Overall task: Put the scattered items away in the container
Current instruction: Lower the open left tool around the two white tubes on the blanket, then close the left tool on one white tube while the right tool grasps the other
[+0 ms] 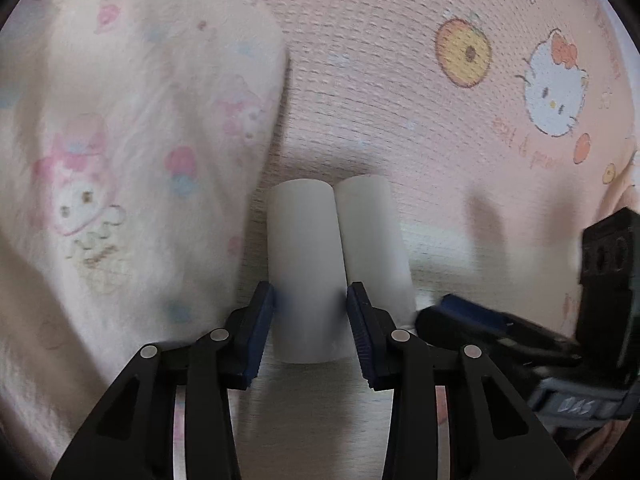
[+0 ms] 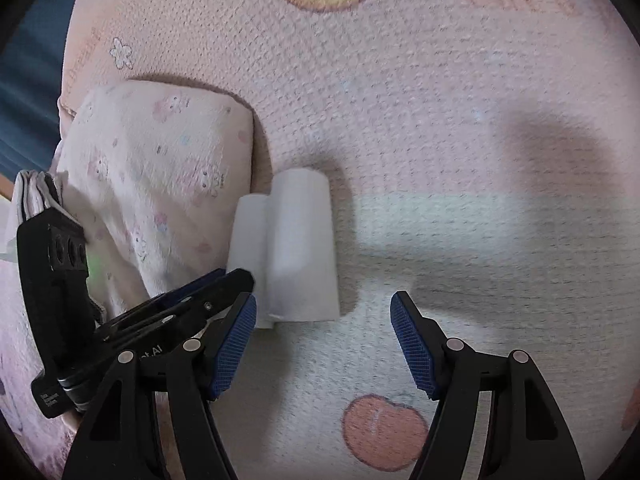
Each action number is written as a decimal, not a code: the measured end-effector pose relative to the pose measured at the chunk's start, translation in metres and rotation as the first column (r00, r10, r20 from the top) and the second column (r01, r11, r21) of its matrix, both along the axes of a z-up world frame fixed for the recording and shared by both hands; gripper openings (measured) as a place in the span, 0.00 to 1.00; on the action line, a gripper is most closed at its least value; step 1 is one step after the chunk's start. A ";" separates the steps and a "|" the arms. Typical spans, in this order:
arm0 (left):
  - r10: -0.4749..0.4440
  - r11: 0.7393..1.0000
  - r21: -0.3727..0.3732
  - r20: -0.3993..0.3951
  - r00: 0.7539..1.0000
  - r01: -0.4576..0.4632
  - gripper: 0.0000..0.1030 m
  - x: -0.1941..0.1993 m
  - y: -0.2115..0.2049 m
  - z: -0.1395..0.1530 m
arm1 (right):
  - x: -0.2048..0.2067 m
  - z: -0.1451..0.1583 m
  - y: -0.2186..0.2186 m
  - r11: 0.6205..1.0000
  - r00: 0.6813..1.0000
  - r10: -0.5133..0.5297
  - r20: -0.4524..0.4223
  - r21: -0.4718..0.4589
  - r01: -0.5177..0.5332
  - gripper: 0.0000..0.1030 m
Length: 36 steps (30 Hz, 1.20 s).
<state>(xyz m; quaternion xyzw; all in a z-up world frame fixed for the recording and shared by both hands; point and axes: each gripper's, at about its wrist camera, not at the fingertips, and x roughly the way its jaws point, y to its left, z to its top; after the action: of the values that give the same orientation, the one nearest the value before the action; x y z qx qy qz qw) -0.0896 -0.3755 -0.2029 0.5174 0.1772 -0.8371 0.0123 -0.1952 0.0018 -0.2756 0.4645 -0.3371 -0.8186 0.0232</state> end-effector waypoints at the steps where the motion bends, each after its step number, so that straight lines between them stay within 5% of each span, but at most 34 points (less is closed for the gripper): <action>1: -0.002 1.000 0.010 0.007 1.000 0.002 0.39 -0.004 0.002 -0.001 | -0.001 -0.001 -0.001 1.000 1.000 0.007 0.005 0.004 -0.007 0.65; 11: 0.029 0.998 0.058 -0.025 0.999 -0.028 0.40 -0.002 0.014 -0.006 | 0.000 -0.007 0.004 1.000 0.999 0.022 -0.026 -0.022 -0.023 0.39; 19: 0.089 0.977 0.194 0.035 0.995 -0.094 0.44 -0.004 0.006 -0.016 | 0.006 -0.006 0.001 0.999 0.999 0.032 -0.009 -0.007 -0.032 0.37; 26: 0.093 0.958 0.266 0.062 0.994 -0.107 0.45 0.001 0.016 -0.022 | 0.017 0.004 0.004 0.996 0.997 0.081 0.002 0.036 -0.081 0.26; 36: 0.046 0.961 0.269 0.066 0.997 -0.062 0.45 0.007 0.034 -0.020 | 0.040 -0.005 -0.003 0.993 0.987 0.117 0.108 0.016 -0.120 0.25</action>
<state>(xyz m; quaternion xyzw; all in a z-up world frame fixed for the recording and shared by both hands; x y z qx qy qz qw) -0.0830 -0.3418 -0.2228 0.5336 0.3037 -0.7887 -0.0306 -0.1552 -0.0013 -0.2806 0.5272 -0.3005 -0.7934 0.0486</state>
